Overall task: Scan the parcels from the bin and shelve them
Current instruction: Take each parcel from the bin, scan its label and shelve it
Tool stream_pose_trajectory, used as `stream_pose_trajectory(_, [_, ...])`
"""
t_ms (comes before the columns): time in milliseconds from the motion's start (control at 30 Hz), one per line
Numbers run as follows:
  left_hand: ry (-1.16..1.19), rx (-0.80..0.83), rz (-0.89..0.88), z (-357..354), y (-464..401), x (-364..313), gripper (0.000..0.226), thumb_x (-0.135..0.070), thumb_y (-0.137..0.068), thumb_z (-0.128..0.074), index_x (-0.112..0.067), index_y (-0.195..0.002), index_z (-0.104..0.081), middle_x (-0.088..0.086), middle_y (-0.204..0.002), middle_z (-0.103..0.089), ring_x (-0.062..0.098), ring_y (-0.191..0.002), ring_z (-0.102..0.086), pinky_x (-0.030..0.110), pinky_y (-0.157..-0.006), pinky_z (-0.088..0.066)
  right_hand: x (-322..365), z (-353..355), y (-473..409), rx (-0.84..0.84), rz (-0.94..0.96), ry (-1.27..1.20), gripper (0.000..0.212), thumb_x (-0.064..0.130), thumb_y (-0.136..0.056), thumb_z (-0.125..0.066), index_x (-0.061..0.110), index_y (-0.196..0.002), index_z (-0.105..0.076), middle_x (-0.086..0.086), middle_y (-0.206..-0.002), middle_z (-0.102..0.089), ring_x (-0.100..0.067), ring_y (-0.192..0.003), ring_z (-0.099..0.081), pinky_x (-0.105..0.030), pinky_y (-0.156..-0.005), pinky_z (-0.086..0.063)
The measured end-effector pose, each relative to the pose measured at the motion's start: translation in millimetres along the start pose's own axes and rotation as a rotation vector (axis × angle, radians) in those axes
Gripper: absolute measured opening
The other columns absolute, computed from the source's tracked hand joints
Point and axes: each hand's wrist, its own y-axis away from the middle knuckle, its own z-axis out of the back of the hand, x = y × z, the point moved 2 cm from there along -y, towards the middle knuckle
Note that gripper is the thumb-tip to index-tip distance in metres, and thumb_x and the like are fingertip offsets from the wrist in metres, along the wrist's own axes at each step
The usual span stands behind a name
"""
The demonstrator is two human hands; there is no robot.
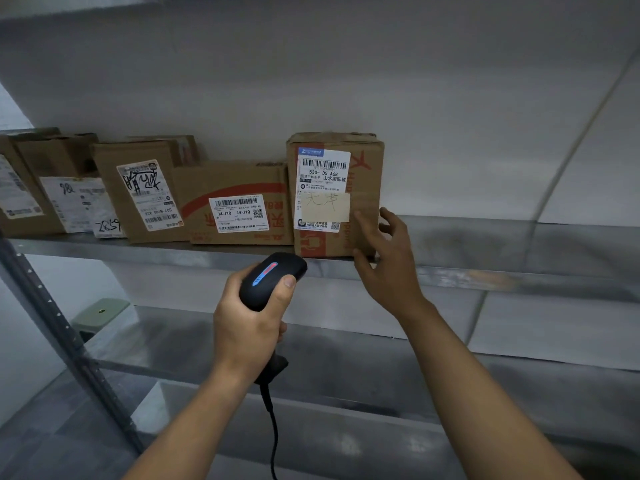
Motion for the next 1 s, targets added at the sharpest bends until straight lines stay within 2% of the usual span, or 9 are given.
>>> stream_pose_trajectory(133, [-0.01, 0.053, -0.001, -9, 1, 5, 0.058, -0.062, -0.069, -0.075, -0.033, -0.118, -0.059, 0.009, -0.096, -0.073, 0.022, -0.053, -0.067, 0.03, -0.048, -0.053, 1, 20, 19, -0.063, -0.05, -0.034, 0.057, 0.01, -0.097, -0.064, 0.031, -0.148, -0.049, -0.011, -0.155, -0.032, -0.015, -0.133, -0.04, -0.021, -0.104, -0.041])
stream_pose_trajectory(233, [-0.002, 0.117, 0.011, -25, 4, 8, 0.05, -0.056, -0.074, -0.076, -0.034, -0.116, -0.059, 0.01, -0.096, -0.073, 0.023, -0.052, -0.066, 0.032, -0.048, -0.053, 3, 36, 35, -0.133, -0.072, -0.025, 0.041, 0.008, -0.097, -0.063, 0.017, -0.137, -0.062, -0.01, -0.145, -0.045, -0.003, -0.123, -0.044, -0.008, -0.104, -0.036])
stream_pose_trajectory(300, [0.016, 0.163, 0.019, -38, 6, 12, 0.049, -0.055, -0.073, -0.077, -0.035, -0.114, -0.06, 0.01, -0.096, -0.073, 0.023, -0.053, -0.066, 0.031, -0.047, -0.052, 4, 45, 45, -0.179, -0.076, -0.024, 0.034, 0.008, -0.096, -0.065, 0.011, -0.129, -0.068, -0.011, -0.137, -0.052, -0.004, -0.123, -0.048, -0.01, -0.104, -0.038])
stream_pose_trajectory(433, [0.049, 0.273, 0.027, -70, 15, 22, 0.045, -0.045, -0.081, -0.084, -0.032, -0.117, -0.06, 0.013, -0.098, -0.073, 0.024, -0.054, -0.066, 0.027, -0.047, -0.052, 1, 72, 68, -0.21, -0.123, -0.01, 0.033, 0.011, -0.095, -0.067, 0.009, -0.127, -0.068, -0.007, -0.132, -0.056, -0.014, -0.125, -0.054, -0.033, -0.1, -0.051])
stream_pose_trajectory(567, [0.08, 0.399, 0.046, -108, 30, 31, 0.058, -0.053, -0.077, -0.085, -0.029, -0.123, -0.059, 0.012, -0.098, -0.073, 0.023, -0.052, -0.066, 0.025, -0.048, -0.052, -11, 107, 107, -0.222, -0.217, 0.058, 0.035, 0.012, -0.094, -0.068, 0.009, -0.13, -0.067, -0.005, -0.131, -0.058, -0.015, -0.125, -0.055, -0.039, -0.099, -0.051])
stream_pose_trajectory(667, [0.102, 0.511, 0.058, -140, 49, 37, 0.051, -0.056, -0.073, -0.08, -0.037, -0.116, -0.06, 0.011, -0.098, -0.074, 0.025, -0.056, -0.066, 0.024, -0.047, -0.051, -20, 139, 148, -0.211, -0.335, 0.116, 0.039, 0.019, -0.096, -0.066, 0.011, -0.133, -0.063, -0.003, -0.132, -0.057, -0.014, -0.127, -0.054, -0.041, -0.099, -0.051])
stream_pose_trajectory(800, [0.121, 0.649, 0.064, -184, 82, 37, 0.04, -0.052, -0.073, -0.078, -0.045, -0.108, -0.059, 0.01, -0.096, -0.075, 0.027, -0.053, -0.065, 0.027, -0.046, -0.051, -19, 183, 202, -0.173, -0.405, 0.218, 0.044, 0.024, -0.096, -0.066, 0.009, -0.136, -0.06, -0.003, -0.135, -0.057, -0.012, -0.129, -0.052, -0.031, -0.104, -0.047])
stream_pose_trajectory(900, [0.138, 0.751, 0.059, -220, 108, 31, 0.049, -0.052, -0.074, -0.079, -0.036, -0.116, -0.061, 0.012, -0.099, -0.074, 0.025, -0.055, -0.065, 0.025, -0.047, -0.05, -20, 219, 242, -0.155, -0.445, 0.342, 0.043, 0.023, -0.096, -0.067, 0.007, -0.135, -0.061, -0.005, -0.135, -0.057, -0.014, -0.13, -0.052, -0.023, -0.108, -0.04])
stream_pose_trajectory(1000, [0.142, 0.857, 0.048, -255, 137, 25, 0.056, -0.054, -0.075, -0.079, -0.03, -0.122, -0.06, 0.012, -0.1, -0.074, 0.021, -0.049, -0.064, 0.028, -0.047, -0.051, -23, 256, 288, -0.147, -0.536, 0.421, 0.044, 0.03, -0.098, -0.063, 0.01, -0.137, -0.06, -0.004, -0.134, -0.056, -0.015, -0.128, -0.052, -0.024, -0.108, -0.04])
